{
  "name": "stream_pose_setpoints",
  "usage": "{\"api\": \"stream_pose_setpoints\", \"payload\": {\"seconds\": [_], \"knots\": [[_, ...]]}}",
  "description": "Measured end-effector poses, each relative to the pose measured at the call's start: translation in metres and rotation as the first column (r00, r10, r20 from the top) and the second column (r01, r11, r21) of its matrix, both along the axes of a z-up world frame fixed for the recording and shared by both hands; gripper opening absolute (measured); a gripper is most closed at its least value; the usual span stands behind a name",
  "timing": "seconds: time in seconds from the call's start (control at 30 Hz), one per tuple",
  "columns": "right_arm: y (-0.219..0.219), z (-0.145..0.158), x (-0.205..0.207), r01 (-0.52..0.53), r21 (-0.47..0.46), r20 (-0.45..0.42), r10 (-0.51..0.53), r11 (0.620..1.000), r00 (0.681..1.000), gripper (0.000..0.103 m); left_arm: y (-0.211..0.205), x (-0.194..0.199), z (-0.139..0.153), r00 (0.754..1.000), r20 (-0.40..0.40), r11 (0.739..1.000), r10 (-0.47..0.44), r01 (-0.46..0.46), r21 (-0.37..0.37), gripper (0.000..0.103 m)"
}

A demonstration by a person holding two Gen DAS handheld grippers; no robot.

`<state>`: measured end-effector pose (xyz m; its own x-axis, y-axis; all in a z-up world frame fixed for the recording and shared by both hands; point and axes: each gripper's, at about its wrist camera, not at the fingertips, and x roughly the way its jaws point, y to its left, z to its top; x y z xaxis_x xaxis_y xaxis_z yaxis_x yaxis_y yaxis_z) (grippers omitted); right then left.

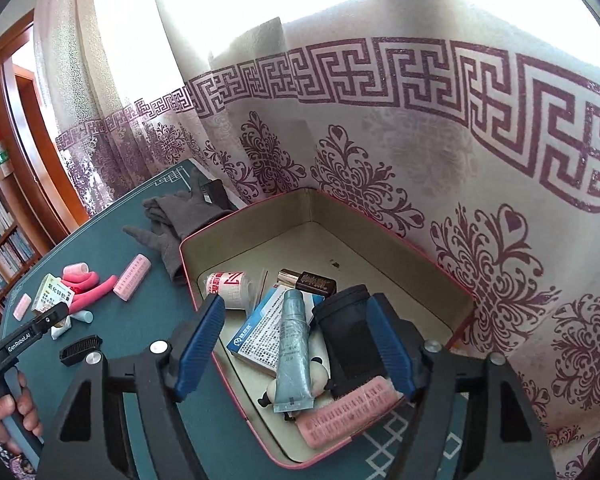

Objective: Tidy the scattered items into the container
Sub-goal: 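Carry the yellow-green box and blue tube over the red tin and open both grippers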

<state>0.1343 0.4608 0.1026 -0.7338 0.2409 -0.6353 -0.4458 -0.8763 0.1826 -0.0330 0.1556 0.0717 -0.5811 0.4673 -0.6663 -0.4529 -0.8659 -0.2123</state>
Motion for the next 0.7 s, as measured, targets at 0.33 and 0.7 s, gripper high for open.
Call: {"api": "stream_pose_setpoints", "payload": {"seconds": [0.33,0.7], "knots": [[-0.002,-0.011,0.003,-0.028,0.066,-0.034,0.031,0.997,0.999,0.079,0.068,0.022,0.002,0.994,0.041,0.994,-0.106,0.107,-0.031,0.045],[-0.004,-0.020,-0.005,-0.100,0.108,-0.092,0.110,0.989,0.990,0.080,0.175,0.021,0.034,0.974,-0.015,0.971,-0.224,0.222,-0.093,0.045]]}}
